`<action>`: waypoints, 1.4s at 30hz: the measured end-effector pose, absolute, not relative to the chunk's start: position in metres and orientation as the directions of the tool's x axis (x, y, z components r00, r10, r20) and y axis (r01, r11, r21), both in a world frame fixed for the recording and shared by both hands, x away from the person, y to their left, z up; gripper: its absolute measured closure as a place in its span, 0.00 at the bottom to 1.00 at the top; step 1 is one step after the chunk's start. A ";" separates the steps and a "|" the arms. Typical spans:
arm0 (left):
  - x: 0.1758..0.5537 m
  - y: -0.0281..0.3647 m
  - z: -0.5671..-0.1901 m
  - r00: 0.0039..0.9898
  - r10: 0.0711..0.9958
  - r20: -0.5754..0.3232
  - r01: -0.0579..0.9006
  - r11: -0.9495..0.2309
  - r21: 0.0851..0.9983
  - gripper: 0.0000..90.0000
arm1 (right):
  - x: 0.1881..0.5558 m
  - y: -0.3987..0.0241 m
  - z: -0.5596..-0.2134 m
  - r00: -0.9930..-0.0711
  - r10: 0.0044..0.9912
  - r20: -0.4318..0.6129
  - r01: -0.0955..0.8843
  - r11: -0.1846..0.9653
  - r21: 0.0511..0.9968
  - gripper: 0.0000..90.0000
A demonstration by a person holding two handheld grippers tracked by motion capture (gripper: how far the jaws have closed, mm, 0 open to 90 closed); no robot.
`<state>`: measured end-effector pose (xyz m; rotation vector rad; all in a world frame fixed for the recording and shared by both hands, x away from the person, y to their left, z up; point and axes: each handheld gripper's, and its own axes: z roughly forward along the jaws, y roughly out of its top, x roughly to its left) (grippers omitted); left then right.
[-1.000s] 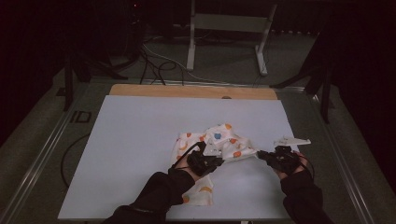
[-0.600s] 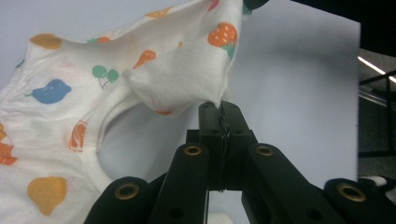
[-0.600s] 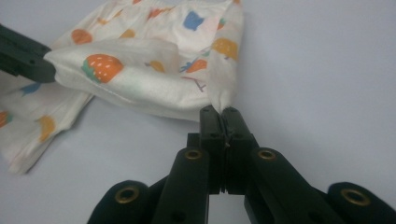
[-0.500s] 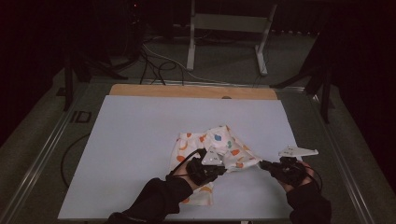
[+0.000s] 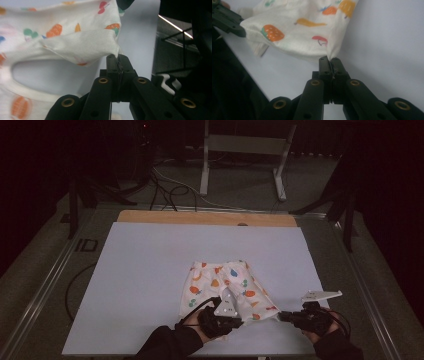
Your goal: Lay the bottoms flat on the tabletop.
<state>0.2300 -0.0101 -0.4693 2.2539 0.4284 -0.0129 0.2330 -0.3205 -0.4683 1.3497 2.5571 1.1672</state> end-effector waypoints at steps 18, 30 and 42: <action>0.219 0.001 -0.492 0.941 0.289 -0.174 0.327 -0.655 0.681 0.40 | 0.221 -0.314 -0.474 -0.676 0.643 0.360 0.686 0.370 0.627 0.44; 0.230 0.012 -0.482 0.937 0.316 -0.152 0.324 -0.615 0.719 0.00 | 0.235 -0.296 -0.465 -0.727 0.639 0.251 0.596 0.406 0.693 0.16; 0.253 0.034 -0.467 0.908 0.401 -0.125 0.356 -0.578 0.735 0.00 | 0.257 -0.284 -0.452 -0.725 0.674 0.143 0.515 0.393 0.762 0.16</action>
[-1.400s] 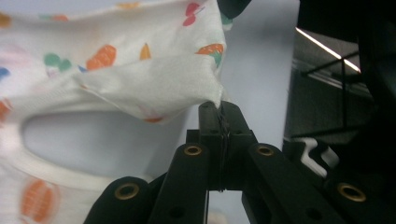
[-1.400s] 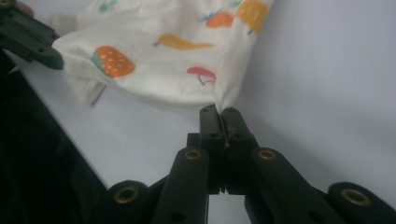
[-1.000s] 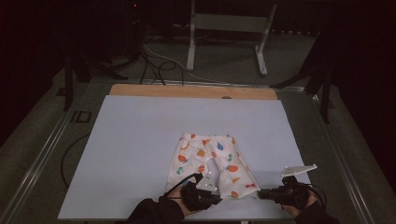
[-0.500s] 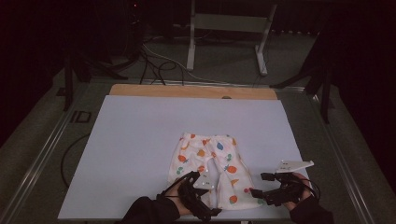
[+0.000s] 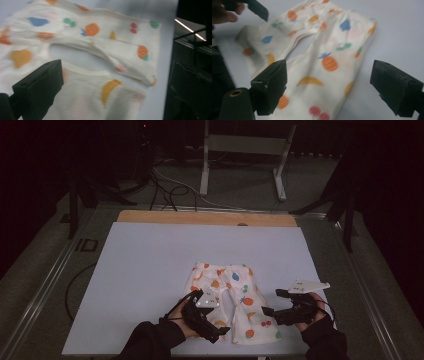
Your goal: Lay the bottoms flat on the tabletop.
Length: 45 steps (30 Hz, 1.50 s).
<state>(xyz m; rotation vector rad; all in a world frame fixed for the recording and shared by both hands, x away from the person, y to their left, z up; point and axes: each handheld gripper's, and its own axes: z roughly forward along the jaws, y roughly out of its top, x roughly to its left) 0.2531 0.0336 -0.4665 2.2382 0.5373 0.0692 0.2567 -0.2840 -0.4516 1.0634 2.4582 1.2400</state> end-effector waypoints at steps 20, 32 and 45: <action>0.322 0.072 -0.454 0.789 0.609 -0.080 0.452 -0.487 0.747 0.00 | 0.318 -0.252 -0.445 -0.703 0.710 0.049 0.446 0.387 0.807 0.16; 0.370 0.080 -0.466 0.718 0.688 -0.104 0.522 -0.433 0.735 0.02 | 0.372 -0.246 -0.462 -0.605 0.782 0.150 0.565 0.289 0.773 0.19; 0.412 0.078 -0.496 0.652 0.746 -0.133 0.610 -0.413 0.676 0.24 | 0.412 -0.232 -0.490 -0.538 0.827 0.164 0.681 0.311 0.663 0.43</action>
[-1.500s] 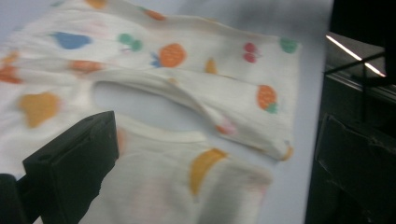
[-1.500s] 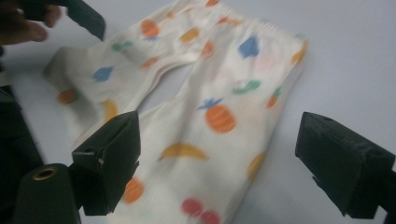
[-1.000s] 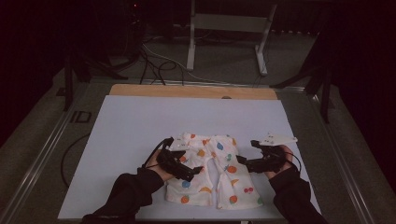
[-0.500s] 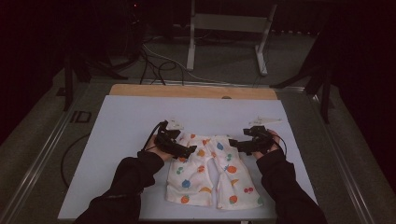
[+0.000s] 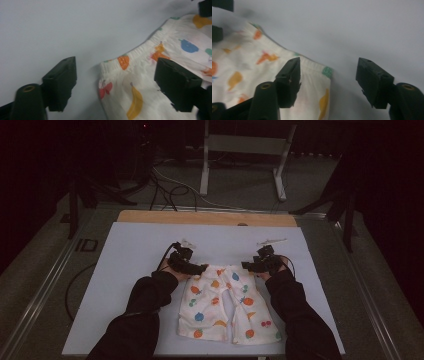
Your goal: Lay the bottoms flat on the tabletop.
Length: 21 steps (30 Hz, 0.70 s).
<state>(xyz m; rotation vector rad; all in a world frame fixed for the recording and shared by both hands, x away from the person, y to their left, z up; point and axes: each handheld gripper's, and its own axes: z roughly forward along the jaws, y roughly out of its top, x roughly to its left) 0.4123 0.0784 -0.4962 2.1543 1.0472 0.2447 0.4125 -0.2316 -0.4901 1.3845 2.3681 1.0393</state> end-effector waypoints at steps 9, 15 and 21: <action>0.420 0.077 -0.515 0.642 0.758 -0.115 0.634 -0.441 0.636 0.55 | 0.418 -0.221 -0.509 -0.545 0.832 0.104 0.704 0.387 0.595 0.69; 0.418 0.073 -0.517 0.671 0.732 -0.119 0.615 -0.458 0.642 0.80 | 0.419 -0.218 -0.509 -0.557 0.826 0.088 0.704 0.414 0.577 0.90; 0.417 0.071 -0.515 0.684 0.721 -0.110 0.600 -0.470 0.648 0.95 | 0.420 -0.217 -0.506 -0.555 0.828 0.077 0.702 0.417 0.577 0.97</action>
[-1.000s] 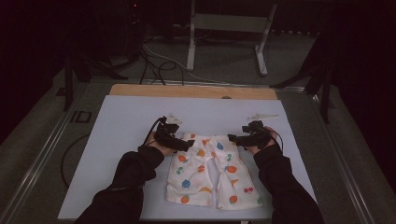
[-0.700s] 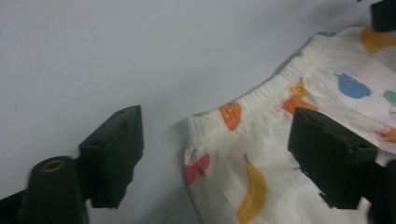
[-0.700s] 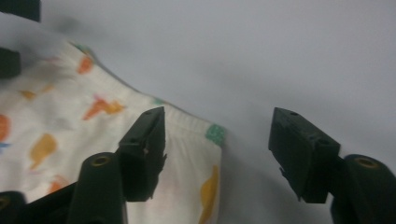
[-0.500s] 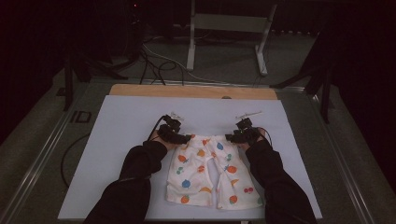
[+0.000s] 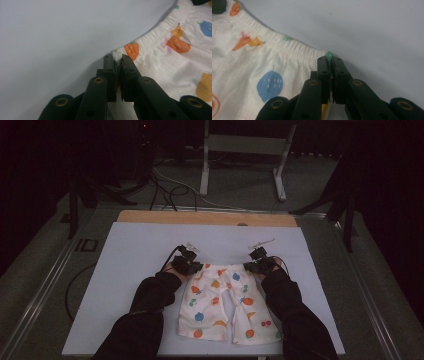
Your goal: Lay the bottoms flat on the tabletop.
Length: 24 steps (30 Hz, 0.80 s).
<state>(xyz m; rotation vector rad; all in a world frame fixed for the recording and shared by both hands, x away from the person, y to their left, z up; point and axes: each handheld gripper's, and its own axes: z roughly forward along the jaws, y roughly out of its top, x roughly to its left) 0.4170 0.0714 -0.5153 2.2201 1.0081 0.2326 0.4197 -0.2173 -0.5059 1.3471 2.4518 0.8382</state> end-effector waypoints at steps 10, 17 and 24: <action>0.425 0.078 -0.499 0.678 0.730 -0.089 0.571 -0.446 0.689 0.96 | 0.430 -0.219 -0.495 -0.561 0.824 0.081 0.656 0.382 0.651 0.97; 0.437 0.085 -0.493 0.672 0.738 -0.064 0.561 -0.451 0.694 0.95 | 0.442 -0.213 -0.488 -0.559 0.824 0.086 0.646 0.369 0.668 0.97; 0.452 0.093 -0.487 0.665 0.745 -0.052 0.559 -0.451 0.696 0.95 | 0.451 -0.206 -0.487 -0.565 0.820 0.090 0.642 0.368 0.673 0.97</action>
